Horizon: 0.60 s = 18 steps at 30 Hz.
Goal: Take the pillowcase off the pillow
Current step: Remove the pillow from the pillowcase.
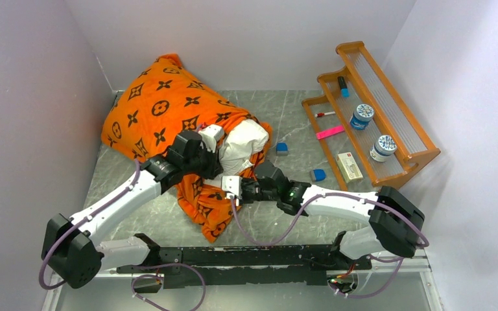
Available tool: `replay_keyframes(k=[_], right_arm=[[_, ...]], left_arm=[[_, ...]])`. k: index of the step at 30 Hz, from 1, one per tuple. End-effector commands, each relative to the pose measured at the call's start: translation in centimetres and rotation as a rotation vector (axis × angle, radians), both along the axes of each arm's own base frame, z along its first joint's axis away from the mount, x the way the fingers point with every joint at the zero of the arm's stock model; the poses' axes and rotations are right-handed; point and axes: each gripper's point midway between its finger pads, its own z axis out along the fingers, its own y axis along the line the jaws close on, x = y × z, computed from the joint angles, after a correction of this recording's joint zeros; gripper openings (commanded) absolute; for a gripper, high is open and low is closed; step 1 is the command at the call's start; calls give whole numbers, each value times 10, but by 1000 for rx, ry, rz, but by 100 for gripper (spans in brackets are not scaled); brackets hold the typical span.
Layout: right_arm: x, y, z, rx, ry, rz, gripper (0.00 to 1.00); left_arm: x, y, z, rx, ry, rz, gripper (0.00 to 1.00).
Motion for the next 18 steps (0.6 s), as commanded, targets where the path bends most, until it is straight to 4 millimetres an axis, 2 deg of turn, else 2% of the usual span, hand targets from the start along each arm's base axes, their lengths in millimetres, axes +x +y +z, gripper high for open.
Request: replay_keyframes(k=[1,6,10,14,18], right_arm=[[-59,3,-25,-8,173,158,0],[-61,5,-27,28,176,162,0],[-61,4,-28,33,171,162,0],[-61,3,-29,31,167,164,0],[-63,3,-29,42,170,172,0]], left_arm=[[14,-3,38,-82,-152,78,24],[-7,3,35,-49,-130,88,46],[-21,13,30,-21,-106,119,57],[-35,13,21,-17,-58,136,62],[-41,14,6,33,-25,168,63]])
